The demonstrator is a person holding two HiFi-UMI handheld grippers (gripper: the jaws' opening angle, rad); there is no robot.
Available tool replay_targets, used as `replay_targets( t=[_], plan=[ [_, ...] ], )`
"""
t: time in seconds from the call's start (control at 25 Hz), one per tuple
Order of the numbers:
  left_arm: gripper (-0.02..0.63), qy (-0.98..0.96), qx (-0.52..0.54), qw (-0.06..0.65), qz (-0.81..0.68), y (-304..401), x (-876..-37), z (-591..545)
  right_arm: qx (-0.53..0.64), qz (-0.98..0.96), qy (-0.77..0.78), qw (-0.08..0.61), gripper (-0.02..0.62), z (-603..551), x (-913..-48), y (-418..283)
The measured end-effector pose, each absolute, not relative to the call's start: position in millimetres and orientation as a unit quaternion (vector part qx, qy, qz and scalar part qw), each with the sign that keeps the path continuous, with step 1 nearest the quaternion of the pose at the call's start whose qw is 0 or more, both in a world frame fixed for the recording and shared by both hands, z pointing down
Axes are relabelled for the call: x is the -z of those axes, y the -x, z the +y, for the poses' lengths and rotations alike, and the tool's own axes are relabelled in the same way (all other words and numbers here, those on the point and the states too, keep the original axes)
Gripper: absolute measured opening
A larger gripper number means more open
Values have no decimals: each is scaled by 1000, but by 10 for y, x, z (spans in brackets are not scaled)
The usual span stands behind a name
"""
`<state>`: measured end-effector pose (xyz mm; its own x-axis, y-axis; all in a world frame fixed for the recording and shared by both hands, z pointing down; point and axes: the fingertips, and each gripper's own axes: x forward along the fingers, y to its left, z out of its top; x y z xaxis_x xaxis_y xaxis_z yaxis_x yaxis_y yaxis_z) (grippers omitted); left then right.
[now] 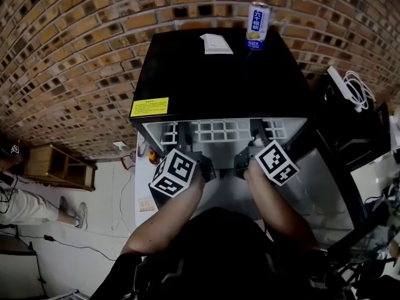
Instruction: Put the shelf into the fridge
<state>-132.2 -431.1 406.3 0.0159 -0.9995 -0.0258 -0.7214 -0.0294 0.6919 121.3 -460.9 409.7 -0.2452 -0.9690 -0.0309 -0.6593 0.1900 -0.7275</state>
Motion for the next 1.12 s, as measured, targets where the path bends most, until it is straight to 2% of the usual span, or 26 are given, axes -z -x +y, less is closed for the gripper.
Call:
replay_targets(
  t=[0.44,1.12],
  plan=[
    [137,-668,331,242,-621,1312,-4046,-4448,287,729,549,293,156,-4742,-4066,-1211],
    [175,-678,366,227,-595,1321,-4026,-4664,282,727,529,334,173,-4950,-4036,-1206]
  ],
)
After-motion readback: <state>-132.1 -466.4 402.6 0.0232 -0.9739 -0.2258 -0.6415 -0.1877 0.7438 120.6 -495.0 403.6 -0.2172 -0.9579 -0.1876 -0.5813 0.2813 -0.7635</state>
